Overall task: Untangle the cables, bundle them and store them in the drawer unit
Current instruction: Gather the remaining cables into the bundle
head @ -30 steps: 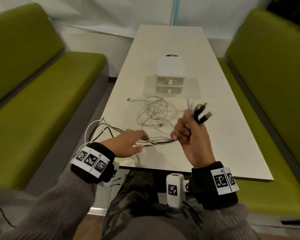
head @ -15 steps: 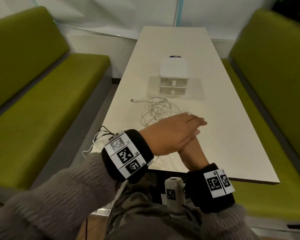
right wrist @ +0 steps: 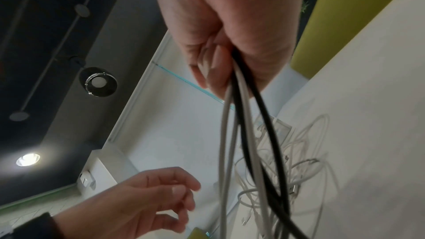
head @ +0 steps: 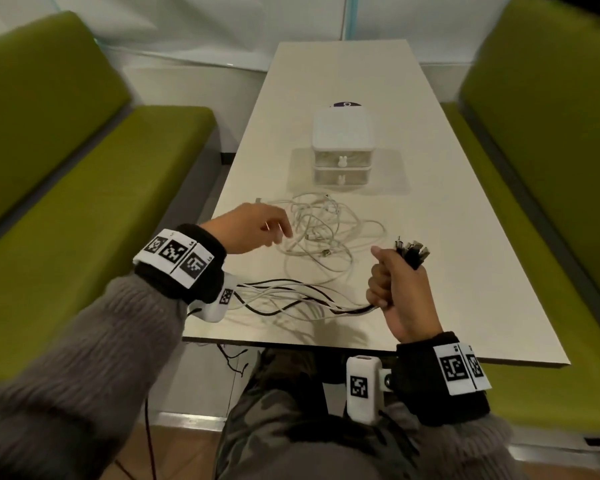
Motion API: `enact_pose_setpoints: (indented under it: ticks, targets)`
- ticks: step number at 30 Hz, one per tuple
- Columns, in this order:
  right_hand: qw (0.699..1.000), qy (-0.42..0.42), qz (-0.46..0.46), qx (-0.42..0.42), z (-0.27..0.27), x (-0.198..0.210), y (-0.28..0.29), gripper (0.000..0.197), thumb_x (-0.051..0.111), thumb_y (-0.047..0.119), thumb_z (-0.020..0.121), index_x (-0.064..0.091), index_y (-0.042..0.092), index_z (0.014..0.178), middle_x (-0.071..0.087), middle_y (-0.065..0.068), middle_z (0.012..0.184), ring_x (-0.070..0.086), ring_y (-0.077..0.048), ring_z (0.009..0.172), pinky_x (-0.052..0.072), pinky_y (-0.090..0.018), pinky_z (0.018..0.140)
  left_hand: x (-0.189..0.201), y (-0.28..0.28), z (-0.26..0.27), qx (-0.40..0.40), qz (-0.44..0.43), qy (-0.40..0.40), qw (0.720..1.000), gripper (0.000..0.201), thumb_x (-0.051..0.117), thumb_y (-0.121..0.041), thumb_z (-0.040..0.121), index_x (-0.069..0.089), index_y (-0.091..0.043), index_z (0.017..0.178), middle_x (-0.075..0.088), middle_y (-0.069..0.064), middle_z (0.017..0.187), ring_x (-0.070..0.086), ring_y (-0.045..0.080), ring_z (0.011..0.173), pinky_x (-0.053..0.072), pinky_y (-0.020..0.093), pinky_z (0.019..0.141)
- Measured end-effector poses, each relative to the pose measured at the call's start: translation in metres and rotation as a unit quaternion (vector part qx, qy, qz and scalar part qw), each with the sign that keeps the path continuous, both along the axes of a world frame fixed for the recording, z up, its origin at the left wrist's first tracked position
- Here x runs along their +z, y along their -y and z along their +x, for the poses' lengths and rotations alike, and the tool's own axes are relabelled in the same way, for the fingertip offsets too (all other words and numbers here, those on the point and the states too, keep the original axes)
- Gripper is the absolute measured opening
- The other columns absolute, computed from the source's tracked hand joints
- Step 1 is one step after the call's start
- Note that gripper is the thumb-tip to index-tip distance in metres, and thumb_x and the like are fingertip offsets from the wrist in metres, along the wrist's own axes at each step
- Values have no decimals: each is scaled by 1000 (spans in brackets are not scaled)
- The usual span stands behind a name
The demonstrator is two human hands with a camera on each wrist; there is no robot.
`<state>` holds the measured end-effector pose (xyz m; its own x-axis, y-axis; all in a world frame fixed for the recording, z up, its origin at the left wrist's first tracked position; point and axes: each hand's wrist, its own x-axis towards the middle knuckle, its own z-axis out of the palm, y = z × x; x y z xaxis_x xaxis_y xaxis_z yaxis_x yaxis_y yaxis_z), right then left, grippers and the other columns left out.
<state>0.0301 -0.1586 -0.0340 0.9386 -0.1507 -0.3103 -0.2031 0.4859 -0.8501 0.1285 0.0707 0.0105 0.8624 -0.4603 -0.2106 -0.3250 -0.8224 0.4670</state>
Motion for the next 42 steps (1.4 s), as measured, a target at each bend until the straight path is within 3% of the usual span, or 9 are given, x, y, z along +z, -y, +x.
enact_pose_setpoints:
  ticks: [7, 10, 14, 22, 26, 30, 33, 36, 42]
  targets:
    - [1000, -7, 21, 1, 3, 1, 4, 37, 52, 8, 93, 31, 20, 64, 19, 8, 46, 14, -8, 37, 15, -20, 36, -32, 43, 10, -169, 140, -44, 975, 22, 51, -12, 92, 69, -18, 103, 40, -8, 138, 52, 9, 97, 34, 18, 85]
    - [1000, -7, 23, -2, 3, 2, 6, 38, 52, 8, 93, 30, 20, 63, 19, 8, 46, 14, -8, 38, 15, -21, 37, -43, 54, 17, -154, 168, -32, 973, 31, 51, -13, 93, 56, -15, 123, 45, 3, 136, 50, 15, 104, 30, 16, 85]
    - [1000, -10, 23, -10, 3, 1, 8, 40, 53, 9, 93, 30, 20, 62, 19, 8, 46, 14, -9, 39, 15, -22, 38, -8, 53, 40, -31, -77, 100, 992, 44, 56, -10, 90, 45, -10, 133, 47, 8, 109, 52, 17, 88, 47, 34, 86]
    - [999, -22, 22, -21, 5, 1, 9, 43, 56, 13, 92, 30, 20, 58, 24, 6, 46, 18, -11, 40, 22, -23, 37, 122, 56, 59, -1, -347, 316, 883, 48, 44, -6, 89, 32, -18, 134, 44, 4, 111, 52, 15, 98, 47, 19, 84]
    - [999, -22, 27, -24, 4, 1, 8, 43, 58, 16, 92, 29, 21, 60, 22, 6, 49, 17, -11, 41, 19, -23, 38, 101, 61, 58, -7, -256, 212, 943, 47, 45, -3, 91, 38, -16, 135, 49, 1, 108, 53, 10, 91, 44, 13, 77]
    - [999, -8, 21, -37, 4, 0, 8, 45, 59, 24, 93, 30, 20, 58, 21, 7, 49, 17, -9, 40, 21, -21, 38, 75, 60, 45, -19, -275, 163, 947, 26, 44, -5, 94, 54, -15, 116, 59, -1, 97, 60, 15, 85, 45, 15, 75]
    - [999, 9, 13, -32, 4, 0, 7, 41, 55, 34, 95, 48, 13, 60, 21, 5, 49, 18, -9, 41, 21, -21, 38, 62, 63, 23, -77, -263, 102, 956, 22, 39, -4, 96, 55, -19, 96, 61, -1, 87, 61, 14, 76, 48, 22, 74]
    - [1000, 23, 14, -8, 3, 2, 5, 47, 48, 45, 95, 69, 3, 89, 17, 5, 51, 17, -8, 44, 23, -20, 41, 42, 70, 0, -91, -218, 67, 969, 21, 35, -6, 97, 48, -20, 92, 62, 0, 83, 63, 14, 71, 49, 28, 75]
    - [997, 20, 76, -1, 5, 3, 7, 47, 45, 46, 97, 65, 7, 114, 22, 6, 51, 22, -6, 42, 27, -18, 41, 12, 77, -36, -102, -203, -5, 974, 19, 37, -7, 97, 40, -17, 112, 62, 1, 72, 60, 14, 63, 48, 24, 71]
